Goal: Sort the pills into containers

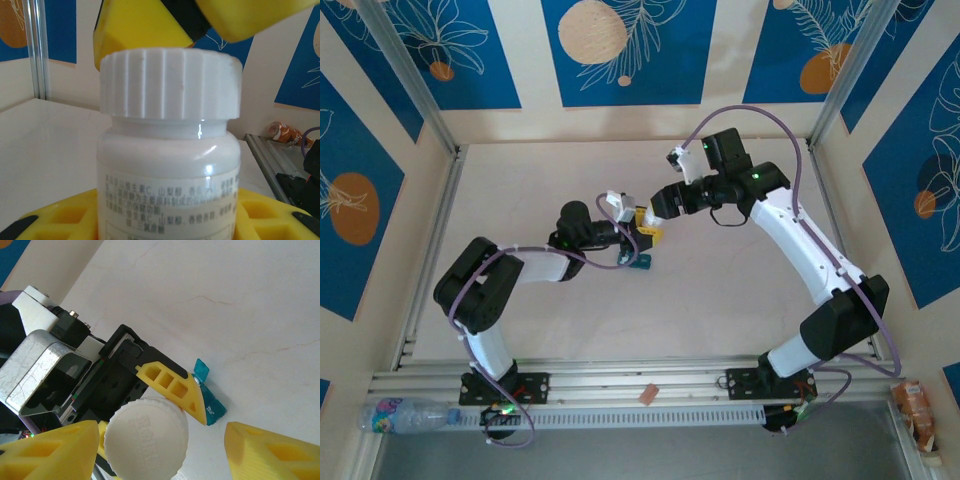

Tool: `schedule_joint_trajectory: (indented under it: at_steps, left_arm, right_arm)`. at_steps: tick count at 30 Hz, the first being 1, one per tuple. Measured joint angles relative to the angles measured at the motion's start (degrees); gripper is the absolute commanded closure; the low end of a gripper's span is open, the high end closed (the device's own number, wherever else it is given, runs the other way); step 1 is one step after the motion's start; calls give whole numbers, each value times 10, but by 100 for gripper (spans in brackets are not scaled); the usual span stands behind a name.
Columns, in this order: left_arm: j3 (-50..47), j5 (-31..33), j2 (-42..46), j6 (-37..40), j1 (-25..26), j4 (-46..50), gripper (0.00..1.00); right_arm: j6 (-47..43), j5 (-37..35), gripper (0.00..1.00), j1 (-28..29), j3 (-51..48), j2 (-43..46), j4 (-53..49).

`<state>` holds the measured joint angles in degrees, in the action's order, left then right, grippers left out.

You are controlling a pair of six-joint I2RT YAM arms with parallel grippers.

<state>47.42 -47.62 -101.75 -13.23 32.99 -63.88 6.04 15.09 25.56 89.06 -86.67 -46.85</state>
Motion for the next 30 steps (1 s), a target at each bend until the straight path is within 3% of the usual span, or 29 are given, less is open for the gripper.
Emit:
schedule_joint_trajectory:
  at_steps: [6, 12, 20, 30]
  left_arm:
    - [0, 0, 0, -2, 0, 0, 100]
    - [0, -1, -1, -4, 0, 2, 100]
    - [0, -1, -1, -8, 0, 6, 100]
    - [0, -6, -16, -8, -4, 41, 100]
  right_arm:
    - [0, 4, 39, 4, 0, -10, -2]
    - [1, 8, 60, 9, 0, -13, -3]
    - [38, -9, 66, 18, 0, -13, -3]
    - [245, -167, 65, 77, -35, -9, 32]
